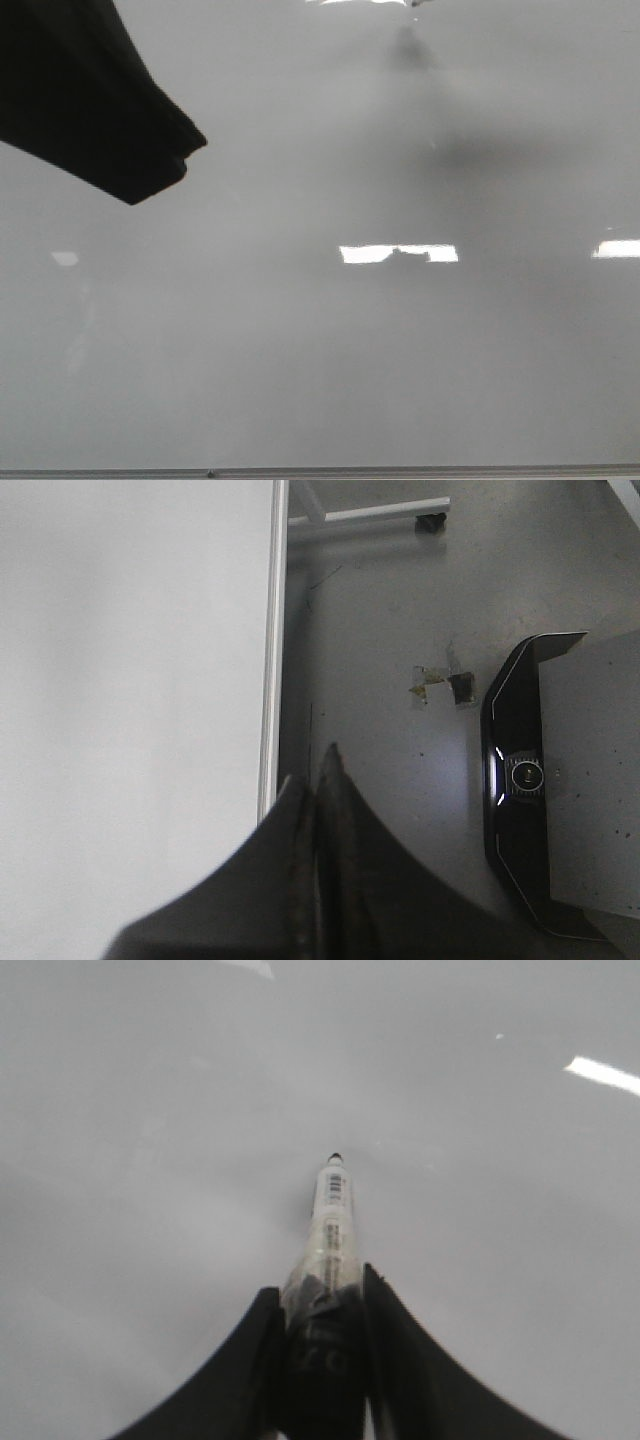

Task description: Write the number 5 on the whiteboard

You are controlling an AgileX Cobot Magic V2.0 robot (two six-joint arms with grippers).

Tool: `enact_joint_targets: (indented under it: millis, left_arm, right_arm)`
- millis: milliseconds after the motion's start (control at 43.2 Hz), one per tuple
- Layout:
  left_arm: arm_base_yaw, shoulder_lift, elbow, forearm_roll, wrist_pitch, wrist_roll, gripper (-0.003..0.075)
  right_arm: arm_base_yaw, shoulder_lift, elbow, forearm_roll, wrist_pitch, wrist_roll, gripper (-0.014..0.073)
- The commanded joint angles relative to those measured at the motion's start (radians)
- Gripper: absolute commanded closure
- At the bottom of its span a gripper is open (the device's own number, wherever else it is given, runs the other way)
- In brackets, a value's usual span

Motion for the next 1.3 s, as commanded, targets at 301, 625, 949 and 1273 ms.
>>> enact_joint_targets:
  millis: [301,625,949,1273]
  left_arm:
    - [-0.006,-0.022,-0.034,-0.006,-0.048,-0.009,0.0741]
    - [-0.006,-0.022,-0.034,-0.006,-0.048,-0.009,0.0741]
    - [-0.006,-0.02,-0.034,-0.006,-0.048,-0.009,0.0741]
    - [-0.006,-0.019,-0.034,-0.006,-0.048,-0.009,0.0741]
  right_arm:
    - [-0.007,0.05,-0.102,-0.011,-0.059,-0.003,0.0658]
    - [-0.003,0.052,-0.02,-0.013,0.042,-0.003,0.0658]
    - [-0.003,0.038,0.033,-0.013,-0.012,-0.003,0.0658]
    - [-0.077,0.027,0.033,-0.013,0.065,-0.003,0.0652]
